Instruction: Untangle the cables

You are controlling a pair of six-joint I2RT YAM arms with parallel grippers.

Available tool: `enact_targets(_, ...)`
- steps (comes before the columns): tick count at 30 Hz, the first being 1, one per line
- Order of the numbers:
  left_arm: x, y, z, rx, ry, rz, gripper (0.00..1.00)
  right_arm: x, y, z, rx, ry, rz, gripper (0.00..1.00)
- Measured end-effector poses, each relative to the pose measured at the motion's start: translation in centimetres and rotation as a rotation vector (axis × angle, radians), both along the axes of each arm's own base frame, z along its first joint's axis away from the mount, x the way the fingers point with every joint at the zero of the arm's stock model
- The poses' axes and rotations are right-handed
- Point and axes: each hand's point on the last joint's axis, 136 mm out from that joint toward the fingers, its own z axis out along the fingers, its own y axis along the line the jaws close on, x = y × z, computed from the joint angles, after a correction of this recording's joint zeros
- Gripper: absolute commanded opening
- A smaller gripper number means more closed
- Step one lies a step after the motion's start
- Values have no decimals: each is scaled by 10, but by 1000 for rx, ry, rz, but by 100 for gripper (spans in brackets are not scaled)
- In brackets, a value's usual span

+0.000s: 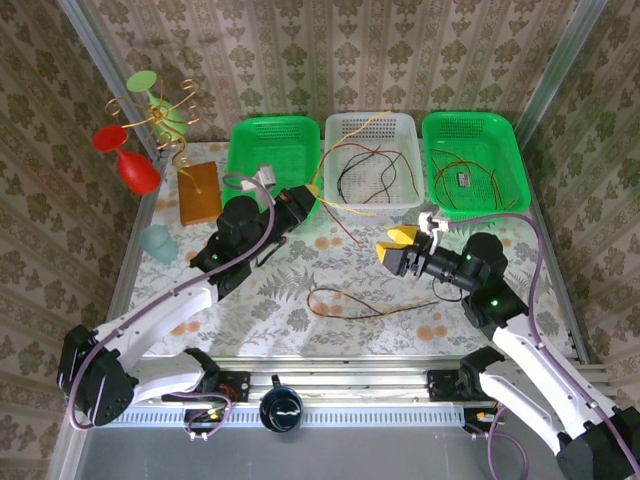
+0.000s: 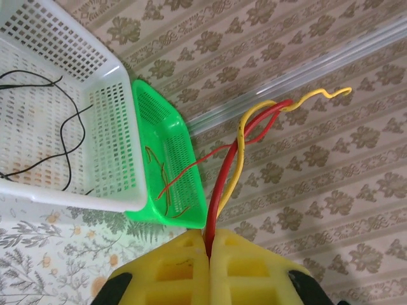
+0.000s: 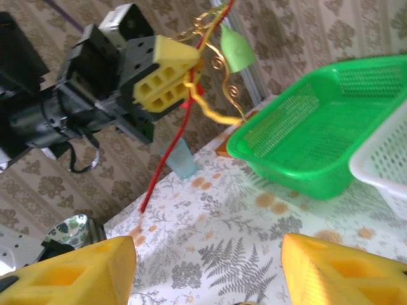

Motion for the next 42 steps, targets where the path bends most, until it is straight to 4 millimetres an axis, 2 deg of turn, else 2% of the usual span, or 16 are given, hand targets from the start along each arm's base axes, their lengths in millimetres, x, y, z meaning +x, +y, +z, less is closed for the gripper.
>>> enact_targets(5,0,1,6,-34,5,4,0,-18,21,18,-3,-142,89,65)
enact_targets(9,0,2,8,-47,10,9,0,-23,36,20,-16,-184,137,64)
enact_targets(13,-2,4,14,-62,4,11,0,-18,48,17,-25,-189,144,60)
enact_targets(18,-6,9,26,-88,-21,15,0,-11,52,19,-23,-209,119,44)
enact_targets(29,-7,10,29,-96,-29,17,0,-5,60,38,-4,-259,112,43)
enact_targets(32,-7,10,29,-96,-29,17,0,-4,62,42,-2,-271,115,34)
enact_targets(39,-7,10,29,-96,-29,16,0,-1,64,41,-12,-277,114,27)
enact_targets(42,-7,10,30,-97,-31,16,0,-1,64,40,-18,-281,112,14)
